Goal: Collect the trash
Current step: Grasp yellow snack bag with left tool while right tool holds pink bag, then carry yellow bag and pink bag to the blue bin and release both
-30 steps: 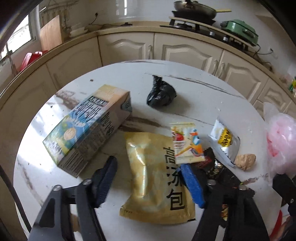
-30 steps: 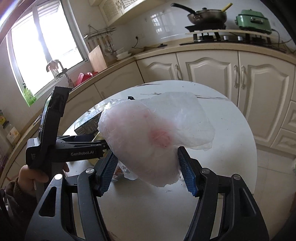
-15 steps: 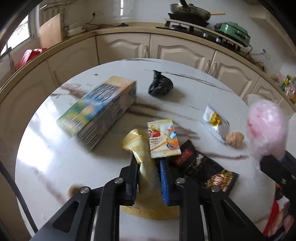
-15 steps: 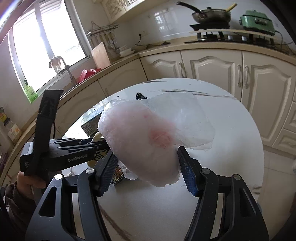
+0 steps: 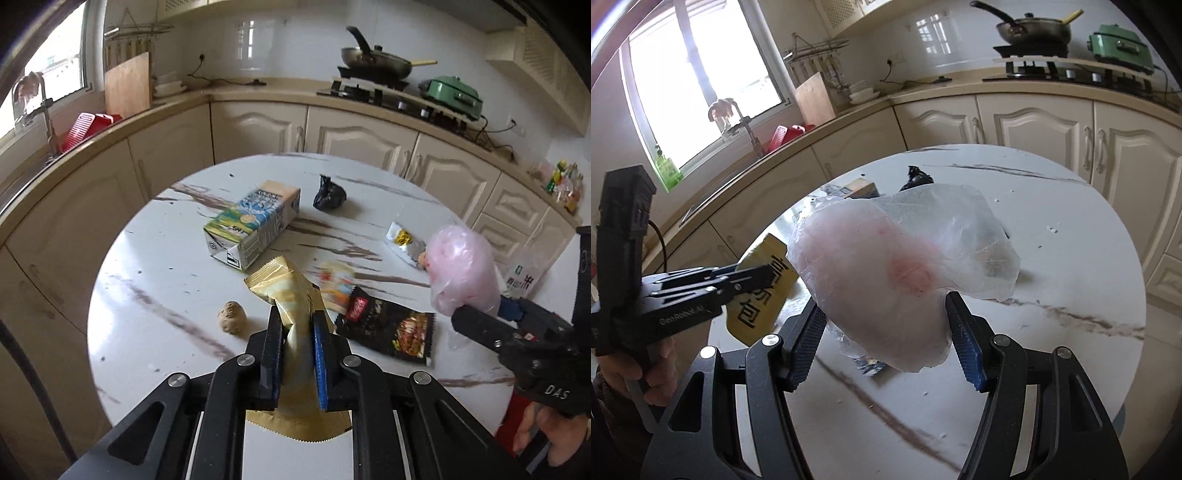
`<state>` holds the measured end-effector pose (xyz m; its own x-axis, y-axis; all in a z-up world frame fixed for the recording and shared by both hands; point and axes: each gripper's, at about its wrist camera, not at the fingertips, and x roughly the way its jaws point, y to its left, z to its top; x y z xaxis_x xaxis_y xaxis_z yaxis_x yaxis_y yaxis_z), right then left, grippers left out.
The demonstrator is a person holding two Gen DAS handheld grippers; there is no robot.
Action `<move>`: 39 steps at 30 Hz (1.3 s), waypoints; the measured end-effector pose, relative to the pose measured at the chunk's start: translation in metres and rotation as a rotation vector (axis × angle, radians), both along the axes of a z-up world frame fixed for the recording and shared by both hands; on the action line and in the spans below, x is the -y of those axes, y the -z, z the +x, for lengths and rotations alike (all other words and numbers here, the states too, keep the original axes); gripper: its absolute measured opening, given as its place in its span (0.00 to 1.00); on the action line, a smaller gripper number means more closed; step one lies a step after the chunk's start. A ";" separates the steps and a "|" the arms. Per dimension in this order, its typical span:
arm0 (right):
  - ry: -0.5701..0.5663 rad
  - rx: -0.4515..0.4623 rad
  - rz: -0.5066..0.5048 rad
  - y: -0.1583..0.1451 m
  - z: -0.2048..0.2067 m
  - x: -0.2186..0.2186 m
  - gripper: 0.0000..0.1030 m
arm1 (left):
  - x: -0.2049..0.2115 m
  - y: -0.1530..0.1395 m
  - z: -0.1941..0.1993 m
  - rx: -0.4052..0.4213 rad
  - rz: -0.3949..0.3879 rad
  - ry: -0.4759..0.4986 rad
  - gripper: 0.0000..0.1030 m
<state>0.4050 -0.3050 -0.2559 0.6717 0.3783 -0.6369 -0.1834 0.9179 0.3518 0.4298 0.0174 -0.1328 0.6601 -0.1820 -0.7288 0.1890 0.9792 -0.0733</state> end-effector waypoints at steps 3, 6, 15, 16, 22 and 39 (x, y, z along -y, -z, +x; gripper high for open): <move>0.008 0.022 0.006 -0.011 -0.012 0.003 0.60 | 0.003 -0.015 -0.019 0.033 0.006 0.011 0.10; 0.028 0.046 0.012 -0.021 -0.025 0.013 0.60 | 0.017 -0.030 -0.035 0.064 0.003 0.049 0.10; 0.199 0.103 0.011 -0.042 -0.099 0.104 0.60 | 0.129 -0.042 -0.085 0.098 0.010 0.261 0.10; 0.228 0.104 0.010 -0.040 -0.110 0.119 0.60 | 0.145 -0.040 -0.087 0.093 0.010 0.290 0.10; 0.407 0.039 0.004 -0.011 -0.167 0.209 0.60 | 0.257 -0.012 -0.101 0.025 0.027 0.487 0.10; 0.664 -0.261 0.115 0.178 -0.209 0.364 0.60 | 0.482 0.202 -0.051 -0.356 0.199 0.703 0.11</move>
<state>0.1958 -0.6691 -0.4334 0.6144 0.0176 -0.7888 0.5032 0.7613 0.4090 0.3786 -0.4645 -0.3352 0.1623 -0.3129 -0.9358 0.7629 0.6413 -0.0821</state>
